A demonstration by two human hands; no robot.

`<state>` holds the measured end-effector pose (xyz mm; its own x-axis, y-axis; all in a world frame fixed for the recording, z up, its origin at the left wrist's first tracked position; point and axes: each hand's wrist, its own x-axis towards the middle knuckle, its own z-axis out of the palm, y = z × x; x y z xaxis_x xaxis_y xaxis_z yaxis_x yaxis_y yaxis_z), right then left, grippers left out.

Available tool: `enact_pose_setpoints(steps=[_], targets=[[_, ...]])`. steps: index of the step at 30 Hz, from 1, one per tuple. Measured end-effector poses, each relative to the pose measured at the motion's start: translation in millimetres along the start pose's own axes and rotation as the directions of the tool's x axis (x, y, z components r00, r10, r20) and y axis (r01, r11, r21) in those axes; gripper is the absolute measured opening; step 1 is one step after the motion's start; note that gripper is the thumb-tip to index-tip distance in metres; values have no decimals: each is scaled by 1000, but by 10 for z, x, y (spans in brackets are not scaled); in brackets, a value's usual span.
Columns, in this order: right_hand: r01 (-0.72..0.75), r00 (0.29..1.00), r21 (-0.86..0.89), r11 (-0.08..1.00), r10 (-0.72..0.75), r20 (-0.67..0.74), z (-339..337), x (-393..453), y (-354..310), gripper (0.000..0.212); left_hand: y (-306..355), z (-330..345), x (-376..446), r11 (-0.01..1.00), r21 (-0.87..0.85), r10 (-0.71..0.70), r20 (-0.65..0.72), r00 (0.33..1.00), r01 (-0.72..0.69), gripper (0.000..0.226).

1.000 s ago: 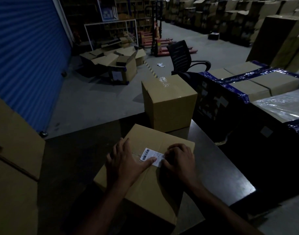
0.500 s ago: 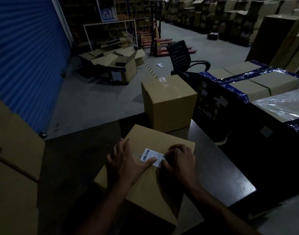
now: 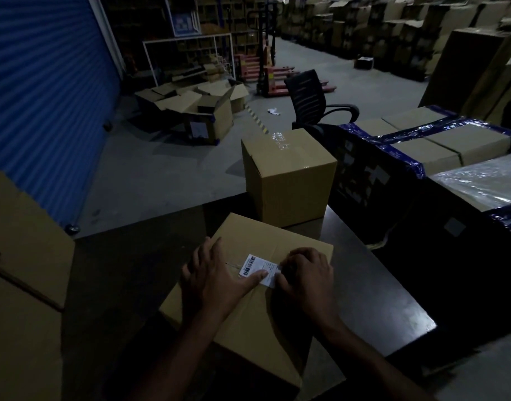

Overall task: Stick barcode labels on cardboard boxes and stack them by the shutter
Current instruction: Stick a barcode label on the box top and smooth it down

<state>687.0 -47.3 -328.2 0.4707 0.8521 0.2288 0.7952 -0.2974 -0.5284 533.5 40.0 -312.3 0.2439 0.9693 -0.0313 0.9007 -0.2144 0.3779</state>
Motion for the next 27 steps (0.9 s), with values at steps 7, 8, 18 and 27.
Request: enact_pose_setpoints(steps=[7, 8, 18, 27], targets=[[-32, 999, -43, 999, 32, -16, 40, 26, -41, 26, -12, 17, 5, 1000, -3, 6, -15, 1000, -6, 124], [-32, 999, -57, 998, 30, -21, 51, 10, -51, 27, -13, 25, 7, 1000, -3, 3, -14, 1000, -3, 124], [-92, 995, 25, 995, 93, -20, -13, 55, -63, 16, -44, 81, 35, 1000, 7, -1, -26, 1000, 1, 126], [-44, 998, -117, 992, 38, -52, 81, -28, -80, 24, -77, 86, 34, 999, 36, 14, -36, 999, -13, 127]])
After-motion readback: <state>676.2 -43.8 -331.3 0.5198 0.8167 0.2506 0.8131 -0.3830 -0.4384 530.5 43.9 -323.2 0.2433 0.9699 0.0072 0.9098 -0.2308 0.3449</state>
